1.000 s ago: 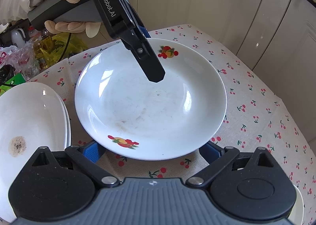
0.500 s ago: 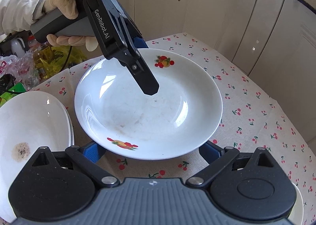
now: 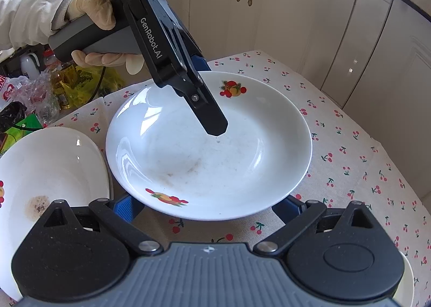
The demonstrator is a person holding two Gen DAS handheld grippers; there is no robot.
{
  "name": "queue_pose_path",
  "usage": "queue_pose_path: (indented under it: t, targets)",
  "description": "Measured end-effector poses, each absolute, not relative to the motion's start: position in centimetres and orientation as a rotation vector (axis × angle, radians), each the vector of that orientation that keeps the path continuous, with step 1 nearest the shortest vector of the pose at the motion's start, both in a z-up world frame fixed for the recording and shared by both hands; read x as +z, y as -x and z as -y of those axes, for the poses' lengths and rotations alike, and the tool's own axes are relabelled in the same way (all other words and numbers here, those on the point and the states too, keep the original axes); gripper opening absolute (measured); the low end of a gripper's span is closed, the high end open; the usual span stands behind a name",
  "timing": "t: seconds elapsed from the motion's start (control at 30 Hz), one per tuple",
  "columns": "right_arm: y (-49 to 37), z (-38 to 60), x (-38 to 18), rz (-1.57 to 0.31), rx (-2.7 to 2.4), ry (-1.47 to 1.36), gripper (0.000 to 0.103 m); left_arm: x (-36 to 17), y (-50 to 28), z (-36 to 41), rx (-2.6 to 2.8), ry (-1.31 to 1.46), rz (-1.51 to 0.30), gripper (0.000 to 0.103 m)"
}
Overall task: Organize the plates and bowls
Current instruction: 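Lift the fruit-decal plate with the left tool and carry it toward the plate stack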
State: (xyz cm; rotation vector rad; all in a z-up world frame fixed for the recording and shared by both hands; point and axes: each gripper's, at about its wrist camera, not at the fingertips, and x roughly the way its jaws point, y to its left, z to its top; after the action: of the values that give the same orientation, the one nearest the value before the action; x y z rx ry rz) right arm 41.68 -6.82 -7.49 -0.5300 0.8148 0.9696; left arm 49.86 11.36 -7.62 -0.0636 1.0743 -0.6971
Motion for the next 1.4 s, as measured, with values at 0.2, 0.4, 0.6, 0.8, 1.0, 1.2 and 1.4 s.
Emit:
queue_pose_path:
  t: [0.2,0.4,0.6,0.8,1.0,1.2,1.4]
  targets:
    - [-41.4,7.3,-6.5,-0.799,0.966,0.518,0.101,-6.5,-49.4,-11.1,-0.693,0.058,-1.057,0.095]
    - [-40.5,7.8,-5.4,-0.777,0.959,0.513,0.101,-5.2,-48.6,-10.5,-0.688,0.041,-1.043,0.095]
    - [-39.1,8.4,-4.1,-0.763,0.955,0.505,0.101,-3.5,-46.7,-10.0,-0.685,0.029,-1.028,0.095]
    - [-36.5,8.9,-2.7,-0.747,0.963,0.502,0.101,-2.1,-44.0,-9.6,-0.674,0.015,-1.023,0.095]
    - [-33.4,8.9,-1.9,-0.74,0.971,0.484,0.101,-1.1,-40.9,-9.7,-0.662,0.013,-1.019,0.095]
    - [-30.3,8.9,-1.7,-0.74,0.982,0.468,0.101,-0.9,-37.6,-9.9,-0.646,0.015,-1.019,0.095]
    - [-27.4,9.1,-1.7,-0.744,0.982,0.451,0.101,-0.9,-34.9,-9.8,-0.647,0.014,-1.012,0.095]
